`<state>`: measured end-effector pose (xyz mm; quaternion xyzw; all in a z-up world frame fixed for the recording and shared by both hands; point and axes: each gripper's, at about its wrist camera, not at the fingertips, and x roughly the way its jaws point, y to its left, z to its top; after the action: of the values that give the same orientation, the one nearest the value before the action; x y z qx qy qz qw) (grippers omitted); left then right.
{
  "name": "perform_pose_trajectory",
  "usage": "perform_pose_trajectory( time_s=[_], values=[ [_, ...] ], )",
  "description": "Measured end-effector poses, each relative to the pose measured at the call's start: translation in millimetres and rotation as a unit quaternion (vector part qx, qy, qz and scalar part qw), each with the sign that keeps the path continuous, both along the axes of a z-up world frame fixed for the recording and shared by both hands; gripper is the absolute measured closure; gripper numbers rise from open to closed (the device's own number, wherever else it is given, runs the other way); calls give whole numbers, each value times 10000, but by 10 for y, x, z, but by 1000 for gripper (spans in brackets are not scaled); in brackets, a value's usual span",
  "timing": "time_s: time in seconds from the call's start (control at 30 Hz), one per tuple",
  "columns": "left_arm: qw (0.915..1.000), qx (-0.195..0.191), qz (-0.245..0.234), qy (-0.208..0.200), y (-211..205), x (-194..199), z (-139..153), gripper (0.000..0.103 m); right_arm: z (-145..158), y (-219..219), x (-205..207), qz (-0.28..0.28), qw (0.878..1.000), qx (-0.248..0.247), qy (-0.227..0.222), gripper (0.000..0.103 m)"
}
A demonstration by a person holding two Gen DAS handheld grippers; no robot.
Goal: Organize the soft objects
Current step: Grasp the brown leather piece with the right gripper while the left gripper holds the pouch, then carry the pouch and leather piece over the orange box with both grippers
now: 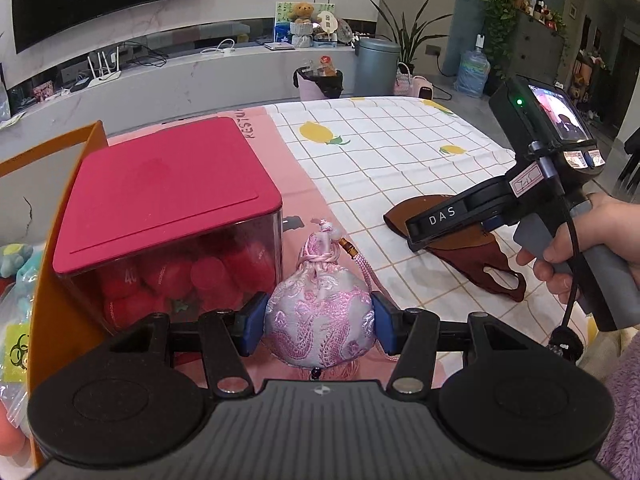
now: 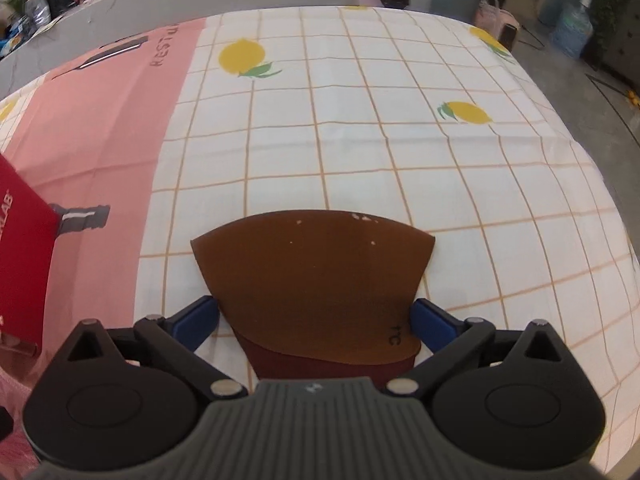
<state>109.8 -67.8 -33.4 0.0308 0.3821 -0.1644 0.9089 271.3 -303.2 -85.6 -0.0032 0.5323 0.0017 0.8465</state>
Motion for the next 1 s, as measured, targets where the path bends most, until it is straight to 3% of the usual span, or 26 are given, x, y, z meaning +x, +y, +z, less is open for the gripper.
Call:
perform_pose_trajectory(
  time_s=[0.17,0.27,0.33,0.37,0.43,0.8,1.0],
  values=[
    [10000,-31,20,39,24,12,-10,41,20,19,-48,253,9996,30,-141,12],
    [10000,-11,16,47,20,4,-14,41,80,51,-94,366,9990,30,-260,37],
    [10000,-11,10,41,16,-11,-13,41,114,77,-125,436,9985,2,-330,61],
    [10000,-12,1,34,13,-18,-7,41,124,84,-134,440,9985,-13,-336,65],
    [10000,-5,-13,9,12,-27,2,41,139,96,-148,456,9983,-83,-357,92],
    [10000,72,-10,45,-45,9,77,41,241,81,-235,499,9979,-66,-409,96],
    [9999,107,-75,-4,-163,136,301,41,573,217,-241,616,9958,-120,-671,96]
  ],
)
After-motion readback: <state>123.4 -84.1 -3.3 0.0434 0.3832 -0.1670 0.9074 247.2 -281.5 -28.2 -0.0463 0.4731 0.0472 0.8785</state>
